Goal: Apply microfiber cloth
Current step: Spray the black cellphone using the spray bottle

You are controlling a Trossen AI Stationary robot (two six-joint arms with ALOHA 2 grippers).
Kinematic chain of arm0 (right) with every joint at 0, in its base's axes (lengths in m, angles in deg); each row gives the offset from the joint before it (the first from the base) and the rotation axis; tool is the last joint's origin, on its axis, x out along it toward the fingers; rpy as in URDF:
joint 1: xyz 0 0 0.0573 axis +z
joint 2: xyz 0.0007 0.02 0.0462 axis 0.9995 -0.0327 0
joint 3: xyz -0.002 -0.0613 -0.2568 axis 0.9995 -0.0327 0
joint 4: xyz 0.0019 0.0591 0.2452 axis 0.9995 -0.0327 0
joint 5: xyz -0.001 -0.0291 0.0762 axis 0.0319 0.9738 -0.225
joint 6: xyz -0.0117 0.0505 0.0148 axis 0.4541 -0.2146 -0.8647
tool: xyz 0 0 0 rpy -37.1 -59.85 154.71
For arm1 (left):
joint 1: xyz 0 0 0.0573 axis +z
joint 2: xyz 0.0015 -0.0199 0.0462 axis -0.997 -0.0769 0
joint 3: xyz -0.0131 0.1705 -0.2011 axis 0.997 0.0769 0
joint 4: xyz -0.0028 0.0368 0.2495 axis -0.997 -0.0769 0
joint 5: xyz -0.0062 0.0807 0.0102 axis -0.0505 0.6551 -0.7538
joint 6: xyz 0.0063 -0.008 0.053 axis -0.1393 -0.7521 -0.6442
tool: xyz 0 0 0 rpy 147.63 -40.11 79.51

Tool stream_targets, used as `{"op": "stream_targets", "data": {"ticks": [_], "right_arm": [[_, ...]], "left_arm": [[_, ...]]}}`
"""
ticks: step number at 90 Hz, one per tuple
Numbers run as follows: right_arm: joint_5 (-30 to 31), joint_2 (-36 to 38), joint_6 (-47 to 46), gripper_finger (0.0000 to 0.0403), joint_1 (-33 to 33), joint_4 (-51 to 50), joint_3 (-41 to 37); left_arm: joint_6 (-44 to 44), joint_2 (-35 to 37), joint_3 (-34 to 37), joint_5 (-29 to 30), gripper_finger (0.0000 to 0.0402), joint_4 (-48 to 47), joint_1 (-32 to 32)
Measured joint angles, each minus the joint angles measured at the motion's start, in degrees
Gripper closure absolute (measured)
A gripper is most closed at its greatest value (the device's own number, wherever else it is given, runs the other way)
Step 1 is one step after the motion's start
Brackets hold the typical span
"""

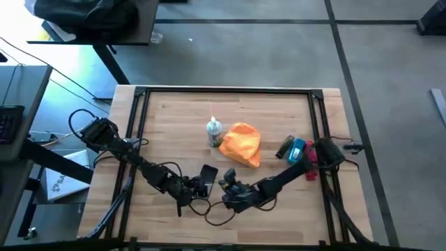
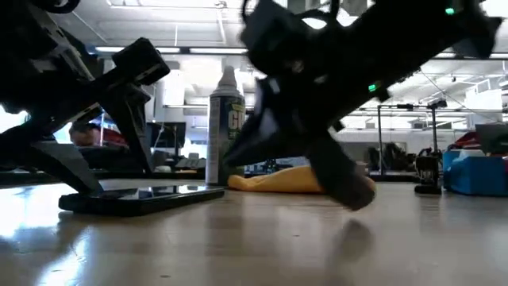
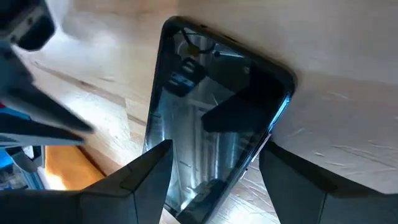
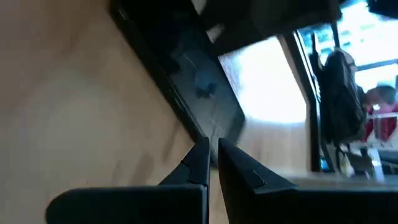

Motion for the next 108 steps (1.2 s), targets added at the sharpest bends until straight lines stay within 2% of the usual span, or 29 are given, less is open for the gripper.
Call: {"op": "stream_targets", "data": {"ticks": [11,25,39,49,74,89,108], "right_arm": [[-3.69,-2.28,0.08,0.0380,-1.33,-1.74,4.08],[-9.97,-3.26,-0.55,0.0327,-2.12,-5.51,6.77],[-6.01,-2.51,-0.42,0.0275,-0.59,-11.72,7.83],[-3.27,-2.14,-0.34,0.0254,1.35,-16.11,8.68],[-0.96,-1.80,-4.31,0.0245,3.65,-24.51,9.19],[4.89,-2.11,-3.43,0.0245,5.11,-27.55,11.05],[1.68,-2.04,-7.64,0.0245,6.38,-40.68,16.88]], "left_arm": [[0.78,-0.03,0.04,-0.82,0.0181,1.96,-0.13],[0.97,-0.41,0.04,-1.06,0.0181,3.74,-0.77],[-5.17,-1.64,0.04,1.86,0.0181,7.87,-3.46],[-4.65,-2.41,-0.40,3.40,0.0181,9.33,-4.82],[-1.79,-5.77,-1.80,6.42,0.0181,9.86,-5.93],[-1.19,-7.60,-1.75,9.12,0.0181,12.66,-6.00],[-1.19,-7.82,-1.65,9.38,0.0181,16.50,-5.55]]}}
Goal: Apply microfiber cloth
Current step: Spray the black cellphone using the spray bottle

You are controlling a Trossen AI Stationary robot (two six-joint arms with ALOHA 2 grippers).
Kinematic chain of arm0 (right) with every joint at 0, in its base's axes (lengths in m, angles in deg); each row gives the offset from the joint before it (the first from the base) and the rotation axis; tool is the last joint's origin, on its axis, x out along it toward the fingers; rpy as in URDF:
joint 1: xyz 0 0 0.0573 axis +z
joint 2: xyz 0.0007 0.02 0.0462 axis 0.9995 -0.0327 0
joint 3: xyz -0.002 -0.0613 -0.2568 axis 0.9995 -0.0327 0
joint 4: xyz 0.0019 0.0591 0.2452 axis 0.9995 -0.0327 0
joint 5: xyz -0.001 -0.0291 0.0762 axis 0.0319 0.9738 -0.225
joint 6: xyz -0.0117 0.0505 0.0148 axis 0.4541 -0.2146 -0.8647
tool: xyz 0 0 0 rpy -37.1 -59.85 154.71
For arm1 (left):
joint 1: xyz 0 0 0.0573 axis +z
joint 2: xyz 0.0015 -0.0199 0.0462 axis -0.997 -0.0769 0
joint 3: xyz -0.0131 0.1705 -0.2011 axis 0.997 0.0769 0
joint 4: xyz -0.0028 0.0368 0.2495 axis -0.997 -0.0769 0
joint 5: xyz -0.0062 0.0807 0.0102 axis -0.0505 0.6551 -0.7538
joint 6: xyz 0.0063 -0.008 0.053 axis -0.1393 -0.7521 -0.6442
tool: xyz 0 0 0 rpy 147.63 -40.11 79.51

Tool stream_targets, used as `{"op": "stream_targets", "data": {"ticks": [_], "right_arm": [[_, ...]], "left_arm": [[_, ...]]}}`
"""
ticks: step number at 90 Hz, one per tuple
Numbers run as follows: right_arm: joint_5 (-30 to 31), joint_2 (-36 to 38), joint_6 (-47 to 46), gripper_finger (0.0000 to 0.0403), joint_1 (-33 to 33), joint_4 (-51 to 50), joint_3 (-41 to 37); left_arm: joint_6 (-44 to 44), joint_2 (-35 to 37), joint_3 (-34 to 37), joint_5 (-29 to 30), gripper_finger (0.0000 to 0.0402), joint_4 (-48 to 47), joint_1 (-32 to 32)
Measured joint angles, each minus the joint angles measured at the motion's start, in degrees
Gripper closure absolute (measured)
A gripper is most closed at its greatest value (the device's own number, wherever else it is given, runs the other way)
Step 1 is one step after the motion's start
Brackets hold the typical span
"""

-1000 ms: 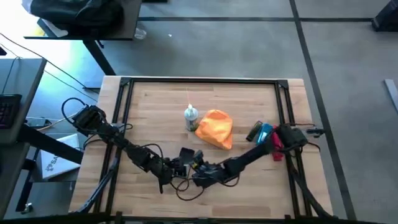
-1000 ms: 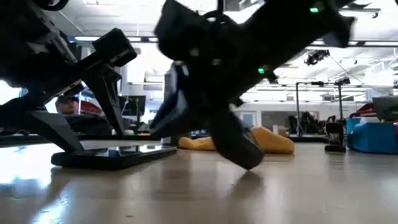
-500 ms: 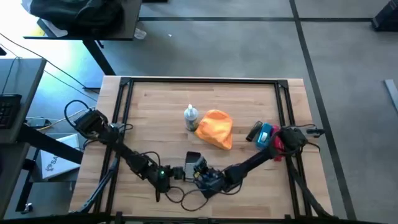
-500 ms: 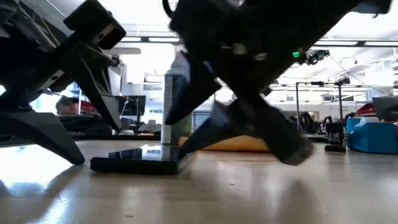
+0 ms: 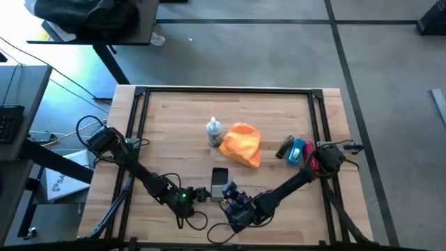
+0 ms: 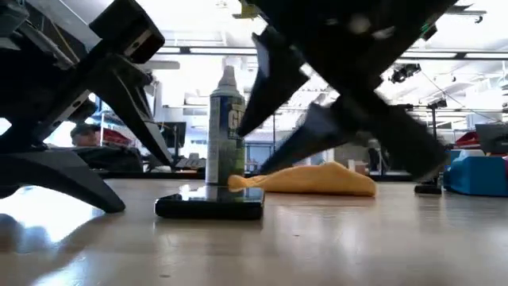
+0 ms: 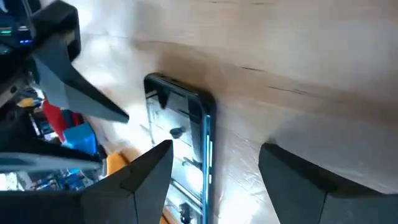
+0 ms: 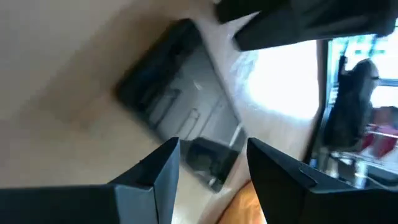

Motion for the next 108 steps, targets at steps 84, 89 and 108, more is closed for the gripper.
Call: {"op": "stream_targets", "data": {"ticks": [84,89,108], "right_arm": [[-7.43,0.02,3.22,0.0245,-3.96,20.67,-8.41],[-7.66,0.00,2.59,0.0245,-3.98,21.36,-8.41],[-7.99,-0.02,1.93,0.0245,-3.93,21.82,-8.33]], "left_arm": [[-2.28,-3.42,-0.07,-4.33,0.0181,9.23,5.17],[-2.13,-3.67,-0.09,-3.34,0.0181,12.37,5.25],[-2.45,-3.76,0.00,-1.09,0.0181,15.64,5.15]]}}
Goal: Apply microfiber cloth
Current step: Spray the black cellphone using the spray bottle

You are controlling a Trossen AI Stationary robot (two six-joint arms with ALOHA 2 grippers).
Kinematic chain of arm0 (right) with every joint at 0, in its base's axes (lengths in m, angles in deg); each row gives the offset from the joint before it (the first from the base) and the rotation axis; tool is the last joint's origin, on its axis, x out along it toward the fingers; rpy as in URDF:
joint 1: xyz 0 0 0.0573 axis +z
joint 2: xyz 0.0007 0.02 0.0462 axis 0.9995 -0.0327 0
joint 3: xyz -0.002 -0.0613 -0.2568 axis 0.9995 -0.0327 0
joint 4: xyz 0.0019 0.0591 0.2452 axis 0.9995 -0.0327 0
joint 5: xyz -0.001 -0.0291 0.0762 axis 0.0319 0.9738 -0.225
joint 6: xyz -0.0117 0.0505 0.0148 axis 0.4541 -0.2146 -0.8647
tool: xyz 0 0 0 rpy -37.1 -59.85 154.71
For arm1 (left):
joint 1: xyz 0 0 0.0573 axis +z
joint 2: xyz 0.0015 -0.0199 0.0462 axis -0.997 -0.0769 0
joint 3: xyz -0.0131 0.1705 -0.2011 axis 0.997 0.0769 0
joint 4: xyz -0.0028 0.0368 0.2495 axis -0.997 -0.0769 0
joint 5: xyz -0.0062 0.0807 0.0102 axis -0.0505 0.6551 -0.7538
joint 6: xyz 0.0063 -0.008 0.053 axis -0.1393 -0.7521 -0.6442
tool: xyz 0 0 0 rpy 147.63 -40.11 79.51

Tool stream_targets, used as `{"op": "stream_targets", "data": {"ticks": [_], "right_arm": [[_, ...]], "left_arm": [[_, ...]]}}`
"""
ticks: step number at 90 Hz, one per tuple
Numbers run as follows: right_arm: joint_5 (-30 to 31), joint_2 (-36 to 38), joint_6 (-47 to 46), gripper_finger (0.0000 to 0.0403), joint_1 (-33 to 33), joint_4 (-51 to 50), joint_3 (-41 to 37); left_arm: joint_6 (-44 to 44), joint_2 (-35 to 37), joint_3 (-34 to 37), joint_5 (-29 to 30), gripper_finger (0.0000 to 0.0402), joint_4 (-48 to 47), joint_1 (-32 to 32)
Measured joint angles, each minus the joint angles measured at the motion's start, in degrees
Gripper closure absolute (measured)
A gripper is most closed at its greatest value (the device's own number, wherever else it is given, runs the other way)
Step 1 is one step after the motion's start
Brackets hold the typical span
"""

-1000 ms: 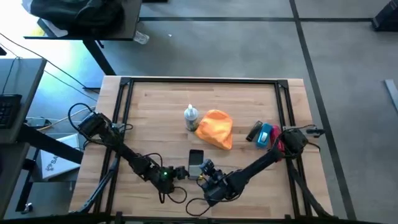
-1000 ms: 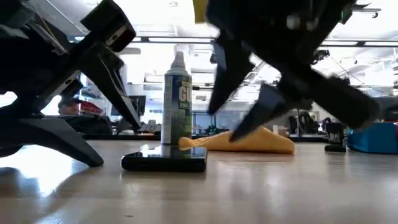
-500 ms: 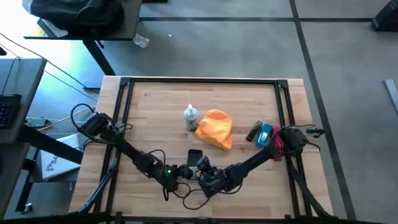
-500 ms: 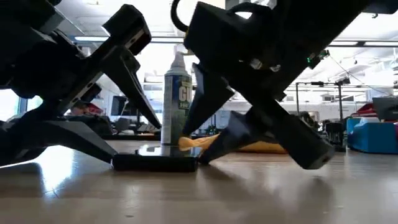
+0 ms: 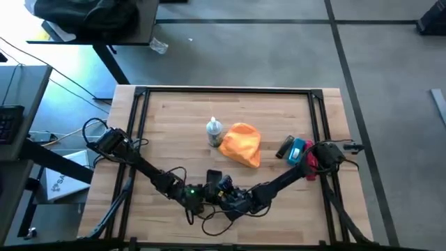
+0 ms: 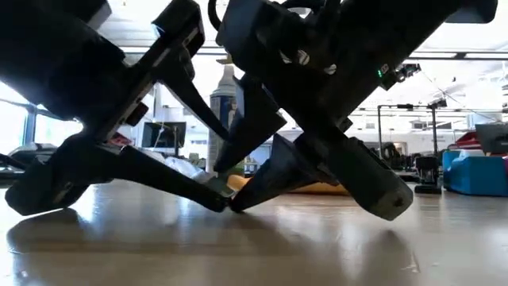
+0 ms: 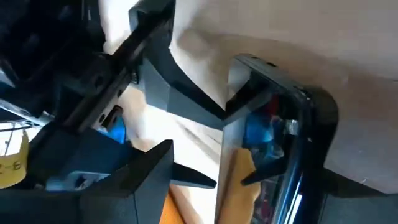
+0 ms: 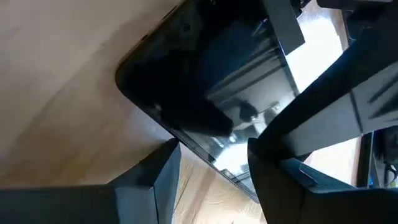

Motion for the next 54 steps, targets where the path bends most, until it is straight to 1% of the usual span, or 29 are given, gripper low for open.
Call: {"op": "stream_targets", "data": {"ticks": [6,16,27,41,54], "right_arm": [[1.00,0.00,0.02,0.0245,0.09,-0.08,0.00],[4.29,-0.02,0.25,0.0245,0.78,-0.20,0.00],[6.54,-0.02,0.33,0.0245,1.93,-0.34,0.00],[8.40,-0.02,0.44,0.0245,4.00,-0.71,0.04],[14.35,-0.02,0.88,0.0245,6.33,-2.43,0.15]], "left_arm": [[1.22,0.00,0.00,0.89,0.0181,-0.13,-0.31],[3.88,0.00,0.00,3.18,0.0182,-0.09,-0.93],[7.72,-0.02,0.00,6.07,0.0196,-0.18,-1.66],[15.23,0.00,0.02,9.06,0.0237,-0.35,-1.64],[22.07,0.00,0.02,10.34,0.0289,-0.33,-1.61]]}}
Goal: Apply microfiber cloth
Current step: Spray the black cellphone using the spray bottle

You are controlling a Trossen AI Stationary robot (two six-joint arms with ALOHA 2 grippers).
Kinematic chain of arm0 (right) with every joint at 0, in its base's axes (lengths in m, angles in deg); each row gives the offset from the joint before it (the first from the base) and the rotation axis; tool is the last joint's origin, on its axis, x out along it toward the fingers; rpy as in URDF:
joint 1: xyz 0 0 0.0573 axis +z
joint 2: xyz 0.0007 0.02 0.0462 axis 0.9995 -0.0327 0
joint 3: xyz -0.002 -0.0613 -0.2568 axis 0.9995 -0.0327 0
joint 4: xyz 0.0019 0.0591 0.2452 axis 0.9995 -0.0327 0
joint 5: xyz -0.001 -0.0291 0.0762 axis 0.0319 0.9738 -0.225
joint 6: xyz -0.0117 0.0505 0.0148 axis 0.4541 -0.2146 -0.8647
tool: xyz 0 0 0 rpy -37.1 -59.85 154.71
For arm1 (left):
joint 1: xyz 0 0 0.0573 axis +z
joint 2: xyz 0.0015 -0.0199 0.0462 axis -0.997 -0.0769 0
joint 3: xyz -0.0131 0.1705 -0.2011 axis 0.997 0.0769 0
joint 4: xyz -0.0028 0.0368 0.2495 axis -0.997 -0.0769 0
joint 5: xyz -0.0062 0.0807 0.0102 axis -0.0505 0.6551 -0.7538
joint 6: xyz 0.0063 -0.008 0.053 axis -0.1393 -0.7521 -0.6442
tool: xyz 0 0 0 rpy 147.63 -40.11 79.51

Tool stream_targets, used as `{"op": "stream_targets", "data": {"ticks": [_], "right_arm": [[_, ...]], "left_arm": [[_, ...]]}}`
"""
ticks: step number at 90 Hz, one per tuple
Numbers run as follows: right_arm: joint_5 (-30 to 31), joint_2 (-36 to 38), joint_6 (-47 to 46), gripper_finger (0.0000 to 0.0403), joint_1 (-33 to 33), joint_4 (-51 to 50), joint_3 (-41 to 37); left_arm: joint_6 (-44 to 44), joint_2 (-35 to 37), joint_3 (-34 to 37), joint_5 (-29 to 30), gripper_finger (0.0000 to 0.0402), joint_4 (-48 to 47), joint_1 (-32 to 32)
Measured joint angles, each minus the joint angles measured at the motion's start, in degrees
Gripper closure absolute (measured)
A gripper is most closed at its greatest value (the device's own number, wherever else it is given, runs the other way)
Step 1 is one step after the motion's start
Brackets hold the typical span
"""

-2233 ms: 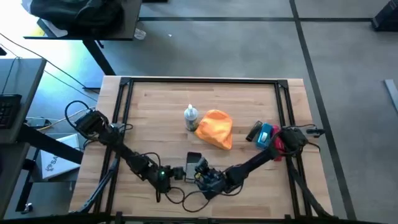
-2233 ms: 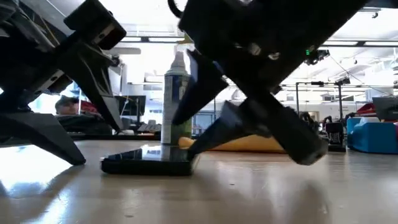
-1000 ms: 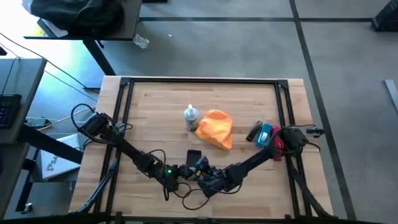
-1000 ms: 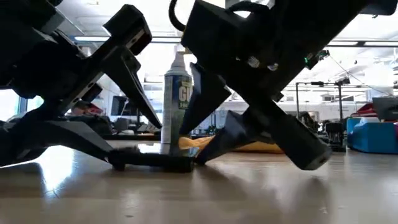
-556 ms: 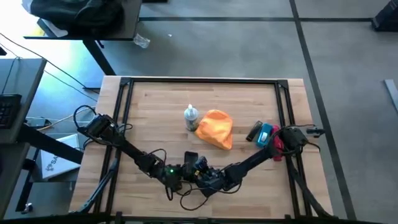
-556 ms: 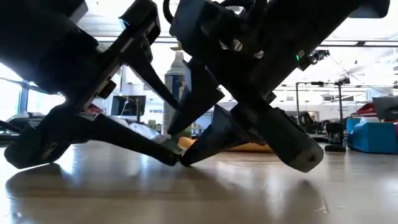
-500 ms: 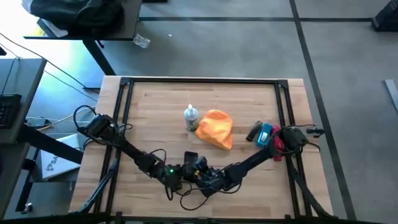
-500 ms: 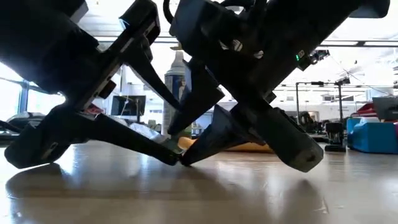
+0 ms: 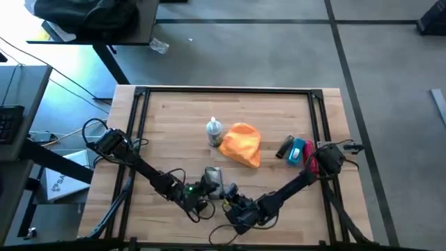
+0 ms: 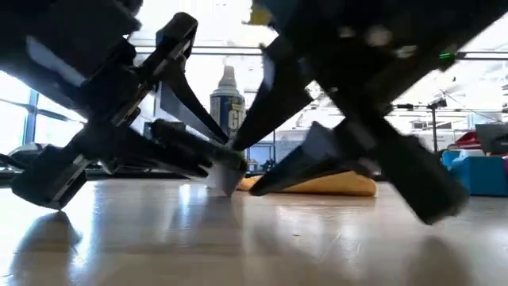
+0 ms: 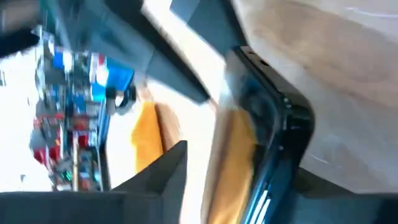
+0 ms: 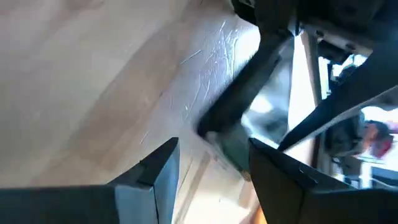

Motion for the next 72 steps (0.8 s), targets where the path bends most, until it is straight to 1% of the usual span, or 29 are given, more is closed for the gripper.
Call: {"op": "stream_targets", "data": {"ticks": [11,21,28,36,44,51,63,72], "right_arm": [[6.62,0.00,1.13,0.0245,1.37,-1.62,2.25],[12.86,1.22,1.09,0.0245,1.50,-6.52,4.68],[15.37,4.06,1.04,0.0245,1.04,-10.17,5.67],[16.02,8.19,0.87,0.0245,0.86,-12.01,5.90],[13.97,13.73,0.77,0.0245,0.87,-11.80,6.00],[10.18,18.77,-2.28,0.0245,0.77,-11.00,6.23],[1.37,26.04,-10.84,0.0245,-0.75,-10.99,6.19],[-7.38,30.49,-18.12,0.0245,-2.61,-9.46,6.19]], "left_arm": [[7.50,-0.08,0.06,1.38,0.0340,0.45,-0.04],[14.95,-0.17,0.13,7.48,0.0382,4.95,-0.25],[17.02,-0.01,0.13,12.43,0.0391,9.34,-0.70],[16.43,1.26,0.11,16.75,0.0385,14.16,-1.40],[16.42,4.24,0.01,18.53,0.0376,16.82,-2.14],[16.94,7.59,0.10,19.91,0.0375,15.87,-2.92],[19.28,14.93,0.13,19.93,0.0384,16.18,-4.22],[22.89,19.87,0.02,16.55,0.0386,15.93,-4.96]]}}
